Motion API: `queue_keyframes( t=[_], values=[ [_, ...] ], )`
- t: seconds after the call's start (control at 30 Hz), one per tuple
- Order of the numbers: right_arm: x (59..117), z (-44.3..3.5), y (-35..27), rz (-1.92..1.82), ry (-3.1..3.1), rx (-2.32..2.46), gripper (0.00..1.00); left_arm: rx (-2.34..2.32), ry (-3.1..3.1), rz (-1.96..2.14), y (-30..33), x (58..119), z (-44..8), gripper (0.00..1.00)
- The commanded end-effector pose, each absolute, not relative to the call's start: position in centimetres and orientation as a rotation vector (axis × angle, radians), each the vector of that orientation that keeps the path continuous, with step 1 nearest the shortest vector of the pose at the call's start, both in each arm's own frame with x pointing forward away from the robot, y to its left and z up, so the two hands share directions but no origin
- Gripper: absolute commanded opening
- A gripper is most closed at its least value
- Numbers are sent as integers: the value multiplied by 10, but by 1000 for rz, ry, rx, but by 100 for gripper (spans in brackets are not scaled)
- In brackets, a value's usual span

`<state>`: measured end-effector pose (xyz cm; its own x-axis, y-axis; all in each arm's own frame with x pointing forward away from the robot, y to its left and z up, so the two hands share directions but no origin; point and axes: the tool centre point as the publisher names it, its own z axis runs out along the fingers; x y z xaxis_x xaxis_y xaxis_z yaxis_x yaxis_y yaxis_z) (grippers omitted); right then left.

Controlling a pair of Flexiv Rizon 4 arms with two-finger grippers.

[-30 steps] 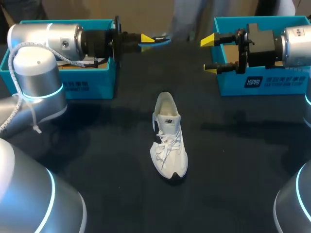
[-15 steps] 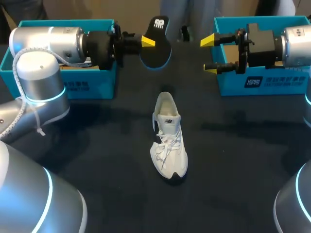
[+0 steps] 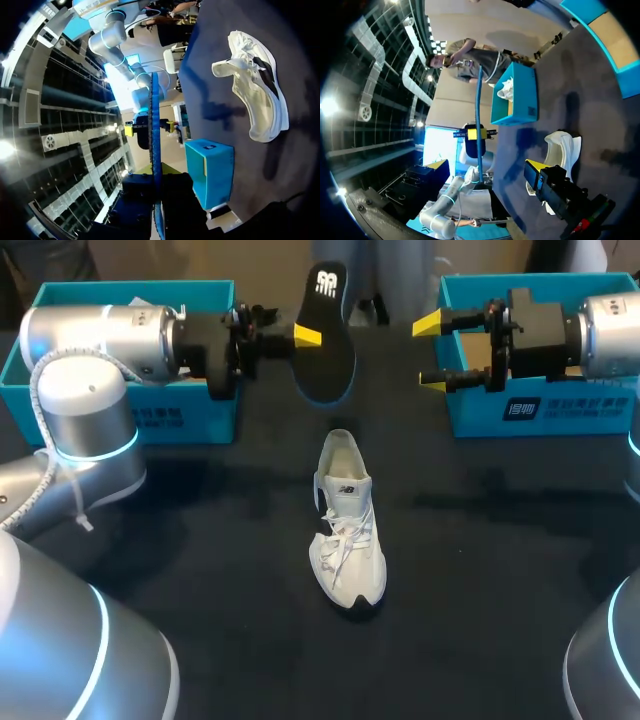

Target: Take the shoe out of the shoebox, open the shoe tongue, remove and reinsert the insole, then place the shoe into the shoebox

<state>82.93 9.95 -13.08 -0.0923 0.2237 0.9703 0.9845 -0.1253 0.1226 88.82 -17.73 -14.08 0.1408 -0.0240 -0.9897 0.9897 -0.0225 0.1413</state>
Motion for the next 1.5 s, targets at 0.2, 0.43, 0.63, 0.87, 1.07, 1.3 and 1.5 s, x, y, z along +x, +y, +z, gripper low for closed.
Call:
queue_keyframes(
  t=[0.2,0.43,0.63,0.87,1.07,1.3,1.5],
  values=[
    [837,-131,114,-1257,-1424,-1378,100,1251,1121,-1095,-183,885,-147,0],
    [842,-129,124,-1247,-1449,-1369,100,1248,1140,-1079,-189,887,-147,0],
    [844,-129,127,-1252,-1445,-1369,100,1244,1140,-1072,-192,885,-147,0],
    [847,-131,142,-1232,-1447,-1333,100,1246,1133,-1062,-198,886,-144,0],
    [848,-133,157,-1231,-1448,-1306,100,1258,1124,-1062,-210,888,-143,0],
    [843,-136,164,-1211,-1456,-1275,62,1254,1125,-1068,-219,895,-143,0],
    [841,-135,167,-1189,-1471,-1262,46,1258,1134,-1077,-220,898,-143,0]
  ],
)
